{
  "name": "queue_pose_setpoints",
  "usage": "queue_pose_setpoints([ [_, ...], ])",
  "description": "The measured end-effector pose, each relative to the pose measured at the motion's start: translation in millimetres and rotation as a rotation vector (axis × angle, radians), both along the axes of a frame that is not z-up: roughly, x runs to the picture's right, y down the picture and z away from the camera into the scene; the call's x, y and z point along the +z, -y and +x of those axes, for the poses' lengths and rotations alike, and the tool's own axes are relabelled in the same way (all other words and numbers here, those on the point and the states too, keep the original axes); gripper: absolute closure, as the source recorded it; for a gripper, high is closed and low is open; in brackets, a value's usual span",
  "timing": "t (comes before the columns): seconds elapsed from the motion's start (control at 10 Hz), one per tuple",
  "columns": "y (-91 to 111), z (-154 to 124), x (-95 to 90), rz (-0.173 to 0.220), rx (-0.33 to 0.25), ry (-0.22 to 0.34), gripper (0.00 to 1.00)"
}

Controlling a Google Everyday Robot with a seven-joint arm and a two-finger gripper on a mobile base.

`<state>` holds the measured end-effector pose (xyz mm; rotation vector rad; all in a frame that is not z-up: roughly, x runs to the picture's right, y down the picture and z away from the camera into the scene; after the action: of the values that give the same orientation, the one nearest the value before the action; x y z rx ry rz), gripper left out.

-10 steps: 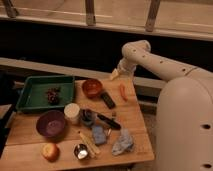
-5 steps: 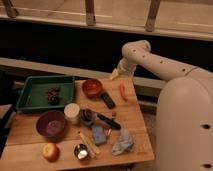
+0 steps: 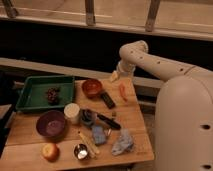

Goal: Wipe red bowl with eraser

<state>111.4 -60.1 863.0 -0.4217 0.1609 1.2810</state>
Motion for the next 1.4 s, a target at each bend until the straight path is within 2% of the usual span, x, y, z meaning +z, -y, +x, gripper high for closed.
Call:
queue_pose_setpoints([
  [0.3, -19.7, 1.1, 1.5, -0.024, -0.061, -0.037, 0.2],
  [0.5, -34.5, -2.5, 6.5, -0.055, -0.091, -0.044, 0.2],
  [0.7, -51.6, -2.0, 14.8, -0.095, -0.106, -0.046, 0.2],
  [0.9, -71.5, -7.1, 23.3, -0.153, -0.124, -0.037, 0.2],
  [1.1, -87.4, -5.0, 24.2, -0.198, -0.143, -0.038, 0.2],
  [1.4, -114.9, -16.5, 24.6, -0.271, -0.196, -0.019, 0.2],
])
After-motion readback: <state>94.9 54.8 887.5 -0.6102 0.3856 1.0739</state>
